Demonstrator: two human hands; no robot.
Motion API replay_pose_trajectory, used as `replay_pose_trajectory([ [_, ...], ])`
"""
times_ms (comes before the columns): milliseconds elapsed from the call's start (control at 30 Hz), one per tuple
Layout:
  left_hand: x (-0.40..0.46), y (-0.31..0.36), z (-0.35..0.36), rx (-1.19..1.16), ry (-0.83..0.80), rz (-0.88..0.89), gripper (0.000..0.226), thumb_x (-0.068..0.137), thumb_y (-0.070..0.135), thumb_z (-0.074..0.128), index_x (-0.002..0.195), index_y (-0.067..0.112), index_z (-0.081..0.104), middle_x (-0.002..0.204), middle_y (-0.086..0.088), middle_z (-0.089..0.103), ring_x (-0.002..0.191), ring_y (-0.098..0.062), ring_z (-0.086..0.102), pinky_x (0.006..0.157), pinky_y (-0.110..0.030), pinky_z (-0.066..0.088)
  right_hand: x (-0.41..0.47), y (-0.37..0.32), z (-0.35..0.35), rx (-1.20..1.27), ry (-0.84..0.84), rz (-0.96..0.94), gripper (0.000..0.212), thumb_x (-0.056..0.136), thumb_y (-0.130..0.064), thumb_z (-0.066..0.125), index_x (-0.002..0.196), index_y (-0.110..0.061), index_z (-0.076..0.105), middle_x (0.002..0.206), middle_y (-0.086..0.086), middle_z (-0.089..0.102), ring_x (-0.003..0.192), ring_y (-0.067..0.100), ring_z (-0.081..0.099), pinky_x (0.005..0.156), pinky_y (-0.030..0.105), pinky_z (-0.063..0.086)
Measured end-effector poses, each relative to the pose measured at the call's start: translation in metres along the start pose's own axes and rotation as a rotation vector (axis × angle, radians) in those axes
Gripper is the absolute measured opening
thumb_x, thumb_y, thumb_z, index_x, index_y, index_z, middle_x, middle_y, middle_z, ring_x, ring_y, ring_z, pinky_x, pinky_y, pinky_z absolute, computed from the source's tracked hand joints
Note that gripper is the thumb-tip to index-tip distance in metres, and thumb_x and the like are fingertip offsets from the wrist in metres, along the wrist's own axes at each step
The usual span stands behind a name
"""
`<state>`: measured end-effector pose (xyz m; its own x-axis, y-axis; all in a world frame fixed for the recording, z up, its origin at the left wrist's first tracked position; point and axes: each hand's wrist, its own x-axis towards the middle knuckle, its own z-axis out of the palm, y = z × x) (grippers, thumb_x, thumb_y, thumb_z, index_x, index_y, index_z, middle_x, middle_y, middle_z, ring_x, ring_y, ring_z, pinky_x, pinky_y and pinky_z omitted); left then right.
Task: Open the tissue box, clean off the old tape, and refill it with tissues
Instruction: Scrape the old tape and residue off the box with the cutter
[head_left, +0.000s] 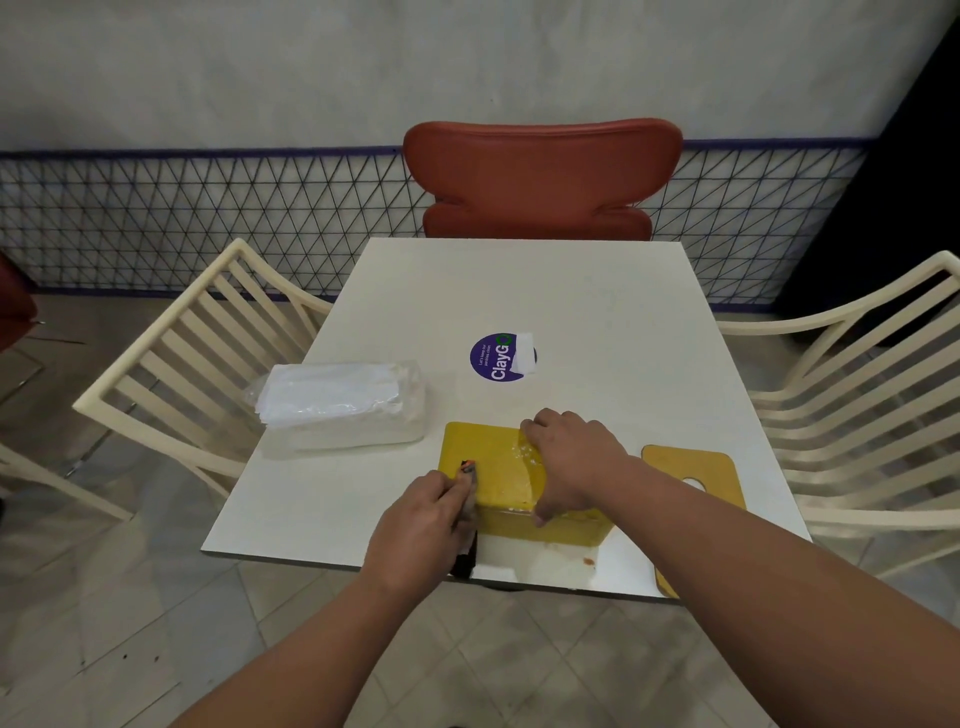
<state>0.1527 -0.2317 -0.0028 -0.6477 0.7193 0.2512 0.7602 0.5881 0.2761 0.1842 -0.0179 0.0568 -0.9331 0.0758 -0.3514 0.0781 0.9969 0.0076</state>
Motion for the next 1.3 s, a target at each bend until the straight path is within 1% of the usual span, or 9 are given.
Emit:
replay_pose_trajectory([
  [133,0.002,0.001,0.001,-0.040,-0.005,-0.013,0.047,0.070,0.012,0.078,0.115,0.009,0.066,0.084,-0.004,0.059,0.065,-0.020,0.058,0.045,-0.025,0.050,0.001,0.000,0.000,0.006,0.001,0.002,0.116,0.058,-0.061,0.083,0.150,-0.021,0.024,0.145,0.001,0.035,0.129,0.024,0.040,0.099,0.043,0.043],
  [467,0.007,0.003,-0.008,-0.069,-0.066,0.017,0.041,0.085,0.033,0.041,0.107,0.013,0.070,0.082,-0.002,0.058,0.062,-0.020,0.057,0.045,-0.027,0.050,0.002,0.001,0.000,0.008,-0.002,0.002,0.115,0.058,-0.061,0.083,0.150,-0.021,0.025,0.145,0.001,0.036,0.128,0.025,0.041,0.099,0.043,0.043],
  [633,0.009,0.007,-0.012,-0.075,-0.078,-0.012,0.033,0.075,0.019,0.061,0.105,0.011,0.070,0.081,-0.001,0.057,0.060,-0.020,0.057,0.046,-0.022,0.048,0.002,0.000,0.001,0.014,-0.002,0.006,0.115,0.058,-0.061,0.083,0.149,-0.021,0.025,0.145,0.001,0.035,0.128,0.024,0.041,0.099,0.042,0.043],
  [700,0.015,0.020,-0.007,-0.068,-0.106,0.013,0.036,0.074,0.023,0.056,0.106,0.013,0.069,0.083,-0.001,0.057,0.064,-0.021,0.058,0.047,-0.026,0.050,0.002,-0.001,0.001,0.008,0.006,0.006,0.114,0.058,-0.060,0.083,0.149,-0.021,0.026,0.143,0.000,0.037,0.126,0.024,0.042,0.097,0.041,0.043],
  [833,0.020,0.023,-0.002,-0.055,-0.148,0.020,0.043,0.082,0.033,0.041,0.110,0.014,0.066,0.091,-0.004,0.056,0.076,-0.024,0.057,0.056,-0.037,0.054,0.003,0.000,0.002,0.010,0.016,0.008,0.113,0.058,-0.059,0.083,0.148,-0.021,0.026,0.141,0.000,0.037,0.125,0.023,0.042,0.097,0.041,0.044],
  [1033,0.025,-0.004,-0.030,-0.088,-0.236,-0.110,0.027,0.090,0.028,0.054,0.114,0.024,0.064,0.099,0.004,0.051,0.091,-0.019,0.056,0.074,-0.027,0.044,0.004,0.000,0.003,0.014,0.010,0.003,0.115,0.057,-0.060,0.084,0.149,-0.022,0.025,0.143,0.000,0.036,0.127,0.023,0.041,0.098,0.041,0.042],
  [1133,0.049,-0.010,-0.049,-0.278,-0.264,-0.227,0.037,0.086,0.025,0.063,0.122,0.031,0.060,0.108,0.009,0.058,0.100,-0.012,0.055,0.082,-0.021,0.042,0.004,0.000,0.003,0.016,0.018,0.004,0.115,0.057,-0.059,0.085,0.148,-0.022,0.026,0.142,0.000,0.037,0.126,0.024,0.042,0.097,0.041,0.043],
  [1233,0.064,-0.008,-0.054,-0.332,-0.205,-0.296,0.035,0.087,0.025,0.064,0.119,0.029,0.052,0.111,0.007,0.060,0.099,-0.014,0.056,0.082,-0.025,0.045,0.002,0.000,0.002,0.023,0.025,0.001,0.114,0.056,-0.058,0.085,0.147,-0.022,0.028,0.141,0.000,0.038,0.125,0.023,0.042,0.097,0.041,0.043],
  [1300,0.064,-0.002,-0.043,-0.270,-0.180,-0.269,0.029,0.092,0.022,0.056,0.121,0.027,0.055,0.119,-0.001,0.057,0.109,-0.019,0.052,0.090,-0.028,0.042,0.002,-0.001,0.003,0.025,0.024,0.000,0.113,0.056,-0.058,0.086,0.147,-0.022,0.028,0.140,0.000,0.039,0.124,0.023,0.043,0.098,0.041,0.043],
])
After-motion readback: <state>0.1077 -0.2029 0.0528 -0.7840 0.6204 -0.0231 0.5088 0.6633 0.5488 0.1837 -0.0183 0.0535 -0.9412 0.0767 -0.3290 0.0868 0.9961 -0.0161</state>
